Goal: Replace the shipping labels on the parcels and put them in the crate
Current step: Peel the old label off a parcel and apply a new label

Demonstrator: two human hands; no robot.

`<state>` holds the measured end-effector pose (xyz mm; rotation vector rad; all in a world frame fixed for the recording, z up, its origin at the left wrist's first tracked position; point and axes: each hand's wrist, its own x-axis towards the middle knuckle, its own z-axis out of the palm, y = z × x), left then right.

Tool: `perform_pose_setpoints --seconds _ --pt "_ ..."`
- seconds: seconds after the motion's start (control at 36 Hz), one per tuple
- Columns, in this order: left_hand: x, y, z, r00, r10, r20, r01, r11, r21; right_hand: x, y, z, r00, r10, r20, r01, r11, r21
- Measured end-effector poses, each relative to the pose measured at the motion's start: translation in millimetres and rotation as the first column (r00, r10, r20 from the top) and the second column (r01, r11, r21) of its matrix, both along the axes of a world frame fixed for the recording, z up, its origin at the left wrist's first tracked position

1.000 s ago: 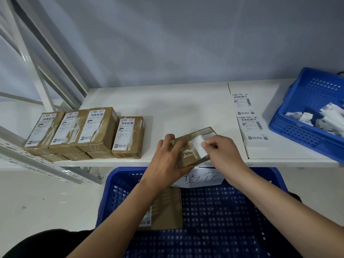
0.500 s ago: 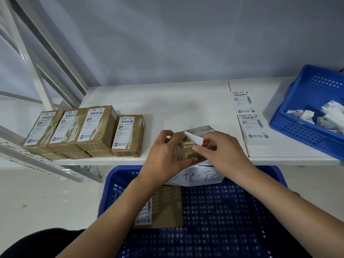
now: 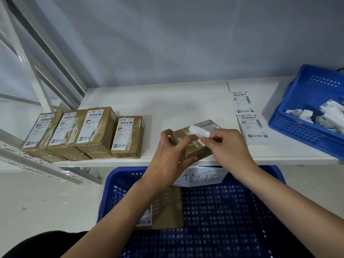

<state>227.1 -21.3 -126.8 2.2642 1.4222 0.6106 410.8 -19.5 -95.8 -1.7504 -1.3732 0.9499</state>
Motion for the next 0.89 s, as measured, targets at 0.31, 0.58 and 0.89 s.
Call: perform_pose_setpoints --seconds 0.31,0.58,0.89 --pt "0.0 0.7 1.7 1.0 -0.019 -0.023 0.02 0.998 0.063 0.6 1.7 0.4 0.989 -0.098 -0.111 0.094 0.995 -0.047" --pt "-1.4 1.6 2.5 0.997 -0.062 -0.034 0.063 0.998 0.027 12.0 9.4 9.8 0.991 -0.117 -0.066 0.113 0.992 -0.052" --pt "-1.0 0.6 3.2 0.994 -0.085 -0.061 0.087 0.996 0.024 21.1 14.6 11.5 0.963 -0.214 -0.165 0.188 0.969 -0.163"
